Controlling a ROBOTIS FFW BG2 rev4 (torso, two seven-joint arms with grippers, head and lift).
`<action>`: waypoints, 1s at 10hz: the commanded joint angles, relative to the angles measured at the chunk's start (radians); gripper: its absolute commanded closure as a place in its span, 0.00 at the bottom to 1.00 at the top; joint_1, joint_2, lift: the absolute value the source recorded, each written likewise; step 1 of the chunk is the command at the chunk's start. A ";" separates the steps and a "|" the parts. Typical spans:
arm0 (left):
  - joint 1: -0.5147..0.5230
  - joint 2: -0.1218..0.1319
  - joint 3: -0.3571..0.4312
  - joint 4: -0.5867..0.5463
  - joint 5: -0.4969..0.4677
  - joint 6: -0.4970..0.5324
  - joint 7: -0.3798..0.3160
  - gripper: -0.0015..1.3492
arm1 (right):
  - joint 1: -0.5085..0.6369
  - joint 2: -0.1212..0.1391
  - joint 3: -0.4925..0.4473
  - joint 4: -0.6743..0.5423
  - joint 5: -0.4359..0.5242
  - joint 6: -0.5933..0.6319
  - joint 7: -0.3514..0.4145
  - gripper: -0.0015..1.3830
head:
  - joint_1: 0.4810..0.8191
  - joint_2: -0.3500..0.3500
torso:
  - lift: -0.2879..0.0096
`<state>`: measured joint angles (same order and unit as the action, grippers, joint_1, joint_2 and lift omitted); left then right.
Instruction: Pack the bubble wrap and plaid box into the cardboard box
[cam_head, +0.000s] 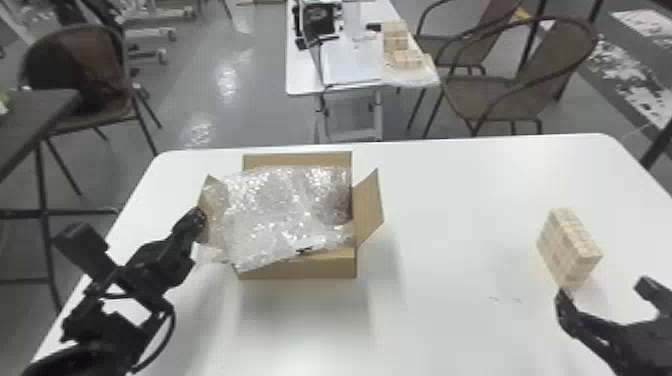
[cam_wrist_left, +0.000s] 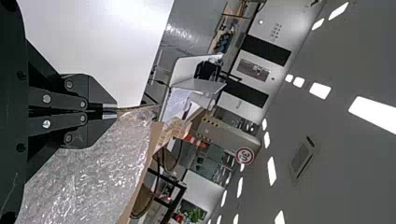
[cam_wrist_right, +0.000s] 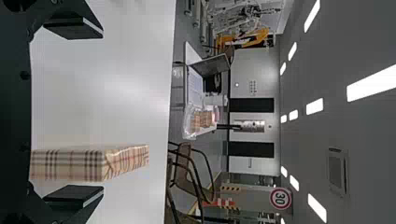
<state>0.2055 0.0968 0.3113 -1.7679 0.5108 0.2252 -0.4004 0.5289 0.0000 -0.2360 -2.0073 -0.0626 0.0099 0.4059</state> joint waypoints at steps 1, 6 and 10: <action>0.003 -0.002 0.003 -0.001 0.000 -0.001 0.000 0.89 | 0.006 0.001 -0.059 0.050 -0.034 -0.045 0.001 0.09 | 0.63 0.61 | 0.56; 0.000 -0.005 -0.006 -0.001 0.000 0.000 0.000 0.89 | -0.109 0.001 -0.140 0.206 -0.063 -0.057 0.025 0.09 | 0.63 0.47 | 0.56; -0.006 -0.006 -0.009 0.001 -0.002 0.003 0.000 0.89 | -0.179 0.001 -0.140 0.283 -0.029 -0.018 0.047 0.09 | 0.63 0.45 | 0.56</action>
<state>0.2021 0.0905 0.3032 -1.7671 0.5103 0.2270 -0.4004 0.3627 0.0000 -0.3760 -1.7330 -0.1013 -0.0149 0.4496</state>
